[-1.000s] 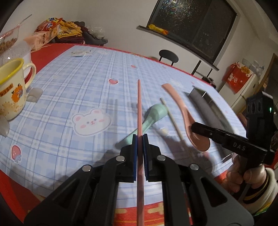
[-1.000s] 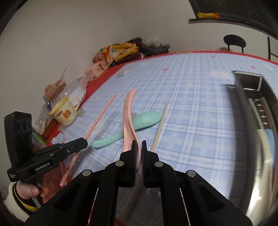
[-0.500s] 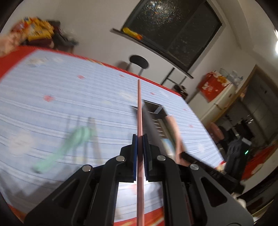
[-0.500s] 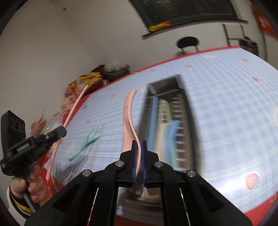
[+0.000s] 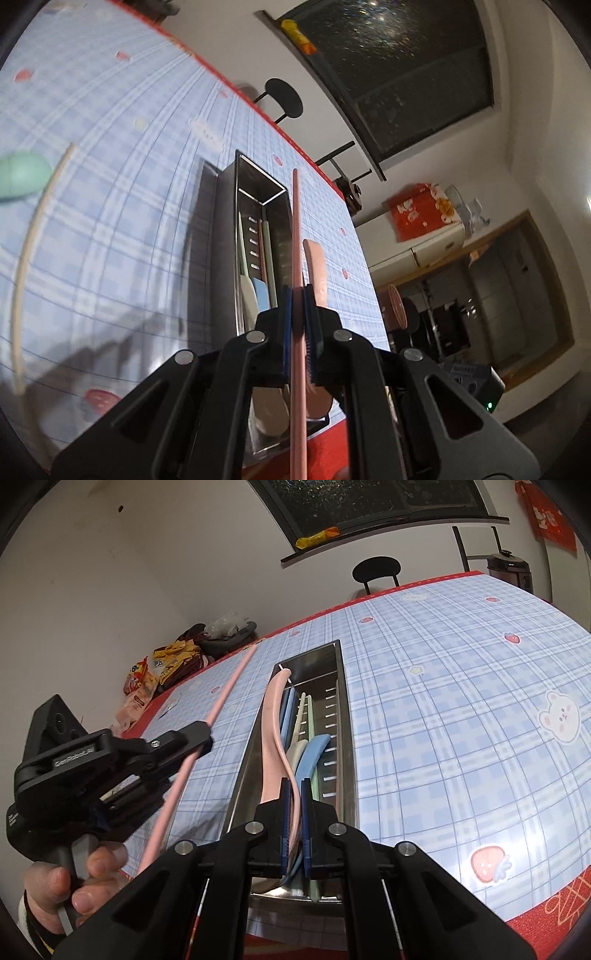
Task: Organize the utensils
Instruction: 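Lift the pink spoon and pink chopstick and carry them over the steel basket, then lower both items into the steel basket and open both tools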
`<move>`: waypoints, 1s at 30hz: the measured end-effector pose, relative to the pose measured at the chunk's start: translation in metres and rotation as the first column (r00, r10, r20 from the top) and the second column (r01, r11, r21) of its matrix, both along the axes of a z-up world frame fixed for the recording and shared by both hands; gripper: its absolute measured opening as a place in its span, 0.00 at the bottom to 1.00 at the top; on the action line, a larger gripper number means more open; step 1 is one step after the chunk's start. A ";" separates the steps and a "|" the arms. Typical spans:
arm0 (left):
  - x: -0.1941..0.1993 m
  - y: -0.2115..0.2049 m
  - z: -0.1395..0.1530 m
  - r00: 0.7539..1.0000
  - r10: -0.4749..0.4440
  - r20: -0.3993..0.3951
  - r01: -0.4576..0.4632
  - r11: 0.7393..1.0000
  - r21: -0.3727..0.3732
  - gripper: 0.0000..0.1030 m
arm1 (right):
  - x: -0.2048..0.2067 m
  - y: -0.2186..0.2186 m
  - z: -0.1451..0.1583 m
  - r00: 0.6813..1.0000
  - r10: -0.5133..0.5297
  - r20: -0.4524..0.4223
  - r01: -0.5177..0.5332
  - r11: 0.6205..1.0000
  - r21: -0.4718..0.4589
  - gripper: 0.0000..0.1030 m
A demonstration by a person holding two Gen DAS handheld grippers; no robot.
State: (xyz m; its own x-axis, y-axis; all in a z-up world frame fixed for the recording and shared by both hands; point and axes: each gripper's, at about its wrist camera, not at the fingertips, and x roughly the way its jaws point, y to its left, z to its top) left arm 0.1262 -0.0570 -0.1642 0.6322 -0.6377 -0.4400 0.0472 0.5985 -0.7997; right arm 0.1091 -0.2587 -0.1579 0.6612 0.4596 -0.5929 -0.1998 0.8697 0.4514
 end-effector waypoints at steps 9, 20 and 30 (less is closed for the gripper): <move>0.008 -0.009 -0.021 0.997 0.057 -0.045 -0.058 0.998 -0.027 0.10 | 0.001 -0.004 -0.001 1.000 -0.023 -0.002 0.023 1.000 -0.003 0.06; 0.019 -0.018 -0.029 0.997 0.058 -0.043 -0.057 0.998 0.026 0.17 | 0.004 0.003 -0.004 1.000 -0.016 -0.014 0.016 1.000 -0.017 0.06; 0.010 0.007 0.004 0.992 0.101 0.078 -0.110 0.987 0.119 0.33 | 0.004 0.019 -0.007 0.999 0.005 -0.044 -0.007 0.999 -0.041 0.10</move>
